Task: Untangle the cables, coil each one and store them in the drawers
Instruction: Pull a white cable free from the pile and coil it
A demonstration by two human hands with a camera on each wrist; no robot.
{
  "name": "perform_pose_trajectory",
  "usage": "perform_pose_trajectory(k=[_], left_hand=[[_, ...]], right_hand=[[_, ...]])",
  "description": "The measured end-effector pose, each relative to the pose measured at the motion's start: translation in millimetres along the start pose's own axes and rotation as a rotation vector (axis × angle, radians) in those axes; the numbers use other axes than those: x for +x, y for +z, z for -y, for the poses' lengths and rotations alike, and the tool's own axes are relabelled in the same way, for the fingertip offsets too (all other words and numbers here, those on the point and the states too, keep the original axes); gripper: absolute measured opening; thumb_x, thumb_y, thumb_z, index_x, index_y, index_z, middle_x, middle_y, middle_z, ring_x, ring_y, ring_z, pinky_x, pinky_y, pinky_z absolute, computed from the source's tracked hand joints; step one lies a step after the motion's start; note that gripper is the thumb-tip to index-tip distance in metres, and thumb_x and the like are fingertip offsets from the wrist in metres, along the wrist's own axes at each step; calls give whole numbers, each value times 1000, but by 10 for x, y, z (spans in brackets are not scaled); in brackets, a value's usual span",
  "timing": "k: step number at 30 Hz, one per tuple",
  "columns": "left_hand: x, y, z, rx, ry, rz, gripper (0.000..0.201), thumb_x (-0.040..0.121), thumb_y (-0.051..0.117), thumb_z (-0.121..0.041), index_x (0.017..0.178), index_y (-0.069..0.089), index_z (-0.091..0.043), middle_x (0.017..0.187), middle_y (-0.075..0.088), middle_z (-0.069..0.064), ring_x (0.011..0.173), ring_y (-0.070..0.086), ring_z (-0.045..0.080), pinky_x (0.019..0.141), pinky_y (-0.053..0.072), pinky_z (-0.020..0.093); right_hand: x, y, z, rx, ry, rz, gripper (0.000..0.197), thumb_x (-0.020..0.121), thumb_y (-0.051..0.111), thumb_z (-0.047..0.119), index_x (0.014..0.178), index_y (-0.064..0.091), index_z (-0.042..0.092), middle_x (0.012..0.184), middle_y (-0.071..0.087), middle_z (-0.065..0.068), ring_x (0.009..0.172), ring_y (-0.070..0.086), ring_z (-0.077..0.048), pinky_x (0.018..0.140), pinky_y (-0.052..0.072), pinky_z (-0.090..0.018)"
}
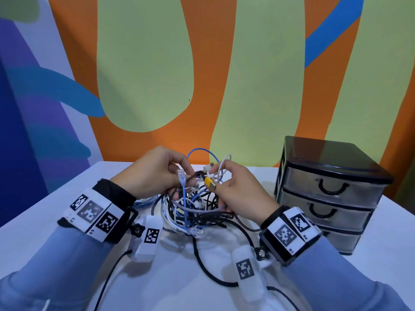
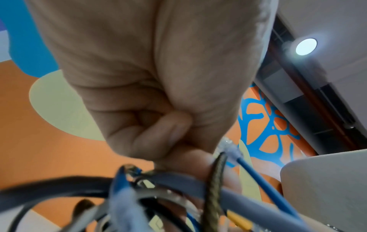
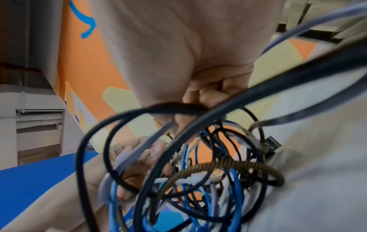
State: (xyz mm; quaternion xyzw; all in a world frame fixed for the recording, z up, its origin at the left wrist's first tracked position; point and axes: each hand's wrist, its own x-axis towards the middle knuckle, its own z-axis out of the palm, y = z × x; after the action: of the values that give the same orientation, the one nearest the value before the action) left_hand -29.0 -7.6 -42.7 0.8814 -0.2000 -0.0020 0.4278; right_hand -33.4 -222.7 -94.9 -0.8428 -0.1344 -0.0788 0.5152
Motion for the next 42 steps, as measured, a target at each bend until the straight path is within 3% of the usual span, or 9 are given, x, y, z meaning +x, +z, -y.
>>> perform_pose_trajectory(k=[9, 15, 19, 23, 26, 29, 33, 36, 42], left_hand=[[-11, -64, 33, 3, 56, 49, 23, 100, 62, 5, 109, 79, -7, 65, 76, 1, 56, 67, 8, 57, 51, 13], [25, -66, 86, -8, 35, 38, 18, 101, 64, -1, 106, 78, -12, 88, 80, 18, 58, 69, 18, 55, 56, 24], [59, -41, 115, 30, 58, -14, 20, 104, 61, 0, 104, 77, -11, 58, 68, -1, 47, 64, 13, 45, 43, 15], [56, -47, 100, 7, 57, 14, 14, 103, 65, -24, 105, 76, -17, 83, 75, 25, 50, 66, 17, 44, 39, 16], [75, -47, 107, -16, 38, 20, 44, 100, 55, -54, 107, 74, -16, 93, 78, 22, 54, 68, 21, 46, 34, 23], [63, -40, 72, -24, 36, 23, 55, 91, 59, -68, 111, 69, -17, 92, 78, 17, 54, 67, 22, 53, 40, 28], [35, -43, 94, -10, 32, 130, 51, 77, 92, -37, 118, 63, -25, 72, 71, 17, 55, 63, 22, 60, 51, 30], [68, -44, 148, 11, 54, 64, 33, 88, 85, -24, 115, 66, -22, 71, 75, 12, 52, 65, 21, 57, 53, 27], [155, -52, 189, -58, 12, -251, 13, 110, 55, -15, 106, 65, -8, 50, 63, 4, 40, 61, 20, 41, 44, 22]], right_hand=[[51, -51, -86, -230, -137, -253, 8, 84, 85, 30, 79, 78, 28, 71, 72, 7, 68, 65, -18, 70, 58, -39], [72, -61, -95, -177, -203, -288, 18, 74, 92, 31, 76, 75, 26, 73, 68, 17, 62, 57, -9, 63, 49, -31], [102, -53, -132, 37, -192, -235, 27, 73, 91, 30, 74, 67, 18, 65, 60, 11, 58, 49, -11, 62, 45, -35], [99, -63, -103, 108, -164, -240, 20, 81, 89, 16, 77, 70, 21, 59, 57, 17, 55, 48, -10, 60, 49, -33], [94, -62, -83, 88, -126, -274, 14, 85, 85, 16, 81, 76, 26, 54, 57, 16, 57, 52, -15, 67, 61, -52], [75, -87, -63, -23, -149, -317, 13, 87, 82, 19, 77, 78, 26, 50, 58, 21, 53, 52, -6, 63, 57, -35], [44, -125, -37, -76, -206, -371, 13, 86, 82, 26, 73, 79, 23, 66, 70, 18, 57, 60, -2, 60, 49, -24], [51, -125, -39, -57, -177, -332, 14, 89, 80, 28, 79, 82, 19, 61, 66, 22, 55, 53, -2, 59, 44, -22], [79, -106, -38, 74, -107, -327, 36, 82, 71, 44, 74, 69, 10, 75, 67, -13, 77, 67, -40, 75, 60, -59]])
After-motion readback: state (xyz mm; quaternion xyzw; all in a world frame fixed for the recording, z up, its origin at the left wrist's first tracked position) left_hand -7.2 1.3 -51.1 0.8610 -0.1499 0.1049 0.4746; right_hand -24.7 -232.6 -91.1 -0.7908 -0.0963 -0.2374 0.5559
